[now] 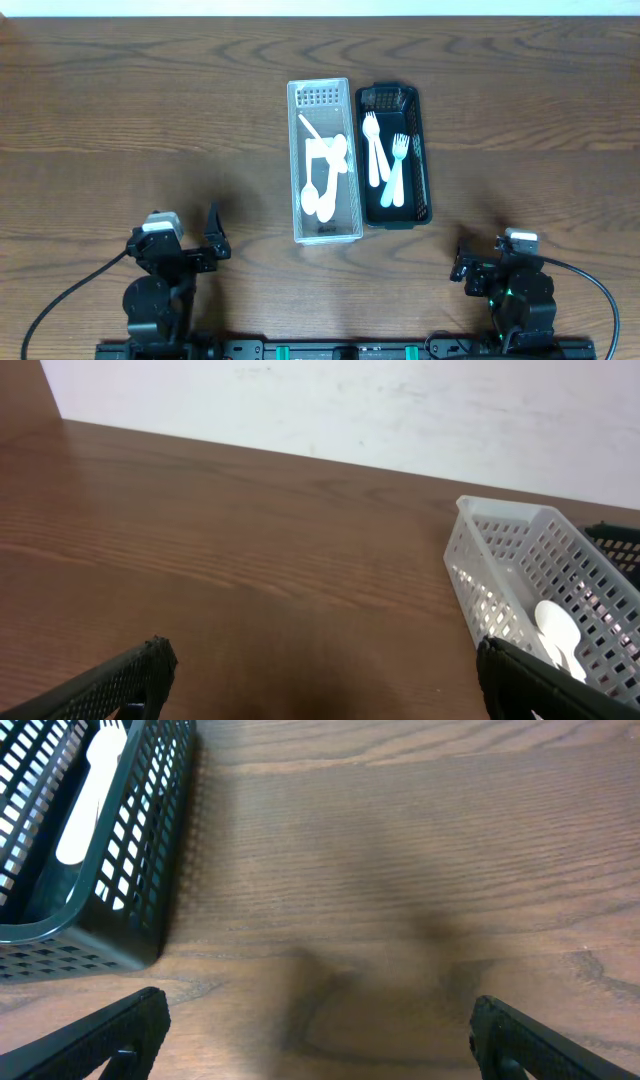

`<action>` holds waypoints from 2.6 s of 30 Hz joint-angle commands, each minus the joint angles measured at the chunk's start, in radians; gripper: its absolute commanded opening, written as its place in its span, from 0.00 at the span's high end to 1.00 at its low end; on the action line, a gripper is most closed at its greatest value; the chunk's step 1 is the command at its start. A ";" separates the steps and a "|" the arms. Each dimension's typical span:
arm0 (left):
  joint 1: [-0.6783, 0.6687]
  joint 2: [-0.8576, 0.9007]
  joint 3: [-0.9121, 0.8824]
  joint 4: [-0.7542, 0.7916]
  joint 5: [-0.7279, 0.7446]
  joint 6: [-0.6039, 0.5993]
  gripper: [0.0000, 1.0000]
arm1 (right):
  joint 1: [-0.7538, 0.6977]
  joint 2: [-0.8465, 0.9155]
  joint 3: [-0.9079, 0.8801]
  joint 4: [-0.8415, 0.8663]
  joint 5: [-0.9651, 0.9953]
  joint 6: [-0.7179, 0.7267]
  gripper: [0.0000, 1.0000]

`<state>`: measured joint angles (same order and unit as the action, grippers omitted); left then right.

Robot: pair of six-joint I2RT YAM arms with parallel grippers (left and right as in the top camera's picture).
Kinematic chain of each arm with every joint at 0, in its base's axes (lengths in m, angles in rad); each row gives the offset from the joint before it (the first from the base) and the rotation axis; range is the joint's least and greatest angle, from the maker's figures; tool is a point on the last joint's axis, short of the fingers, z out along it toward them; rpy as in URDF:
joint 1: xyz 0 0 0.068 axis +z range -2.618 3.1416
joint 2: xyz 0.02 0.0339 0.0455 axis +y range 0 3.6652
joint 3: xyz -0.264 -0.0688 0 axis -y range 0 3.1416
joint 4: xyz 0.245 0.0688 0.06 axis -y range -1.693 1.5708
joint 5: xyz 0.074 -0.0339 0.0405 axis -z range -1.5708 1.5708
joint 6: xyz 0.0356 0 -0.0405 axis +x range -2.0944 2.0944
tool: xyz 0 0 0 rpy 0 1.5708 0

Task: Pack container

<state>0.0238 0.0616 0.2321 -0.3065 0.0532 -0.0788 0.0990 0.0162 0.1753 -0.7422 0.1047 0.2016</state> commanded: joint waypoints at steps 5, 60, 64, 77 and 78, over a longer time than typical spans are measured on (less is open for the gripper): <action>0.005 -0.027 -0.046 0.006 0.007 -0.008 0.02 | -0.008 -0.010 -0.012 0.001 0.003 0.011 0.01; -0.007 -0.056 -0.098 -0.168 0.007 -0.008 0.02 | -0.008 -0.010 -0.012 0.001 0.003 0.011 0.01; -0.007 -0.056 -0.098 -0.168 0.007 -0.008 0.02 | -0.008 -0.010 -0.012 0.002 0.003 0.011 0.01; -0.007 -0.056 -0.098 -0.168 0.007 -0.008 0.02 | -0.008 -0.010 -0.012 0.002 0.003 0.011 0.01; -0.007 -0.056 -0.098 -0.168 0.007 -0.008 0.02 | -0.008 -0.010 -0.012 0.002 0.003 0.011 0.01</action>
<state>0.0185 0.0109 0.1455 -0.4492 0.0532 -0.0788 0.0990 0.0162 0.1753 -0.7422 0.1047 0.2016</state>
